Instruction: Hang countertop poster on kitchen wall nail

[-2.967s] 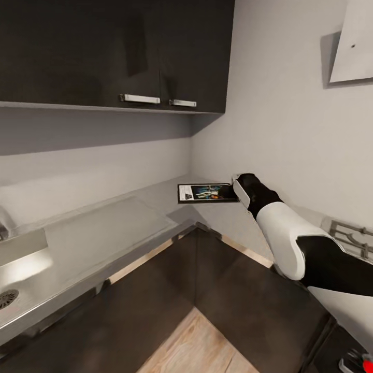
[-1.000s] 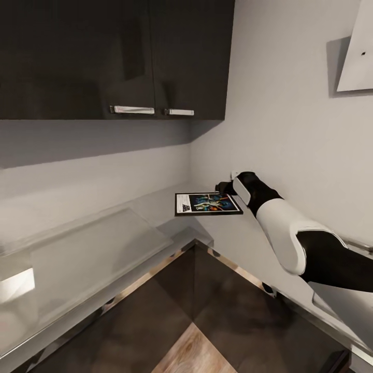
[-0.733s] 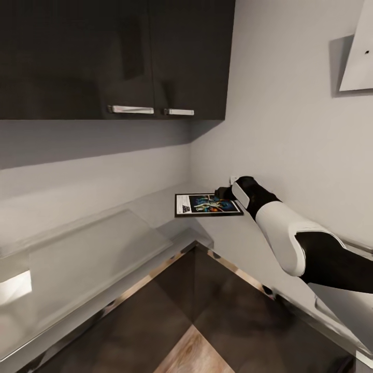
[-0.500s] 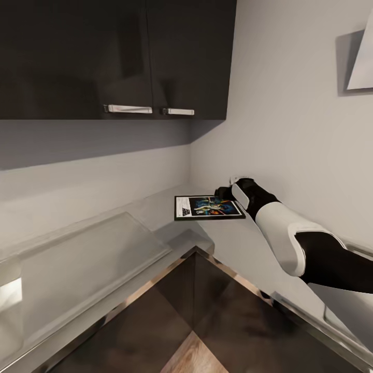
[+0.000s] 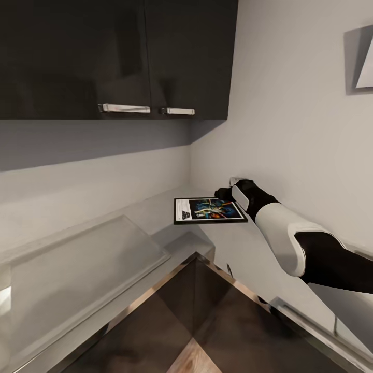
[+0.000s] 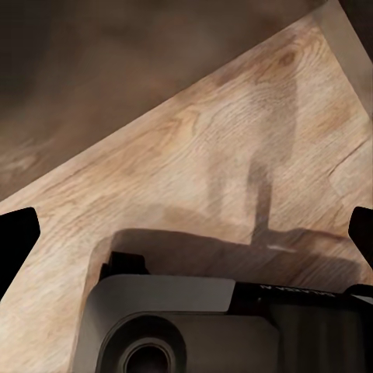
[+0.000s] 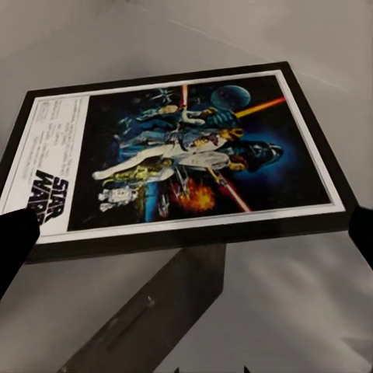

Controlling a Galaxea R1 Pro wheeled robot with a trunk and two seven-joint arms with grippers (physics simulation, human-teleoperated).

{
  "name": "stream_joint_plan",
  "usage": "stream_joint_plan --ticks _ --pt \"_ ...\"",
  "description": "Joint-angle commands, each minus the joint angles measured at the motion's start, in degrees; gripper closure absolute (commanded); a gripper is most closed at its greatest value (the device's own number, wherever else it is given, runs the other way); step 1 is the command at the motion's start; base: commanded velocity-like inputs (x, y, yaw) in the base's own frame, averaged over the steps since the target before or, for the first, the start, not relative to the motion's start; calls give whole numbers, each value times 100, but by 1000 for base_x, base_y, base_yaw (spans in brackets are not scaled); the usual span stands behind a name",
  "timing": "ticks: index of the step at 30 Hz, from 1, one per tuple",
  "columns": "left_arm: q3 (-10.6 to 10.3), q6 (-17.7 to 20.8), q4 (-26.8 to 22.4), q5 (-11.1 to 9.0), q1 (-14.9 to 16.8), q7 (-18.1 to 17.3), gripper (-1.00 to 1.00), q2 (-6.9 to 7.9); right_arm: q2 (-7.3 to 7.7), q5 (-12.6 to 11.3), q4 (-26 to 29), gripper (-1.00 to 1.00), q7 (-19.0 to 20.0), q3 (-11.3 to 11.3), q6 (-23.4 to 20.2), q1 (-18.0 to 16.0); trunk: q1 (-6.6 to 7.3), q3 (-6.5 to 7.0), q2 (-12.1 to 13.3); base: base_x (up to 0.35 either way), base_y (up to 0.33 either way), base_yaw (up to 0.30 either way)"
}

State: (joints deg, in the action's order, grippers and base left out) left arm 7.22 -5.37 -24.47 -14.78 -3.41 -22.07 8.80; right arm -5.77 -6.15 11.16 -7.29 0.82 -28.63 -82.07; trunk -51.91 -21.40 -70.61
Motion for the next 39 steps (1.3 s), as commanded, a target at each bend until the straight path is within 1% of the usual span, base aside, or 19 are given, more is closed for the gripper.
stream_joint_plan --ticks 1,5,8,13,19,30,39 --pt "14 14 -2 -35 -2 -35 -100 -1 -3 -61 9 -100 -44 6 -20 -2 -1 -6 -3 48 0 0" --pt "3 18 27 -30 -2 -30 -100 -14 -2 -61 12 -100 -44 7 -20 -2 -1 -6 -3 40 0 0" --pt "-2 11 136 -28 -2 -28 -100 -19 -2 -61 15 -100 -44 7 -20 -2 -1 -6 -3 19 0 0" --pt "9 -1 581 -32 -2 -30 -100 -6 -3 -61 11 -100 -44 6 -20 -2 -1 -6 -3 7 0 0" --pt "-5 -7 970 -32 -2 -29 -100 -16 -3 -61 6 -100 -44 6 -20 -2 -1 -6 -3 32 0 0" --pt "12 -8 1012 -43 -2 -34 -100 -11 -3 -61 0 -100 -44 6 -20 -2 -1 -6 -3 197 0 0" --pt "16 -6 1012 -43 -1 -34 -100 -10 -5 -61 0 -100 -44 6 -20 -2 -1 -6 -3 116 -39 0"
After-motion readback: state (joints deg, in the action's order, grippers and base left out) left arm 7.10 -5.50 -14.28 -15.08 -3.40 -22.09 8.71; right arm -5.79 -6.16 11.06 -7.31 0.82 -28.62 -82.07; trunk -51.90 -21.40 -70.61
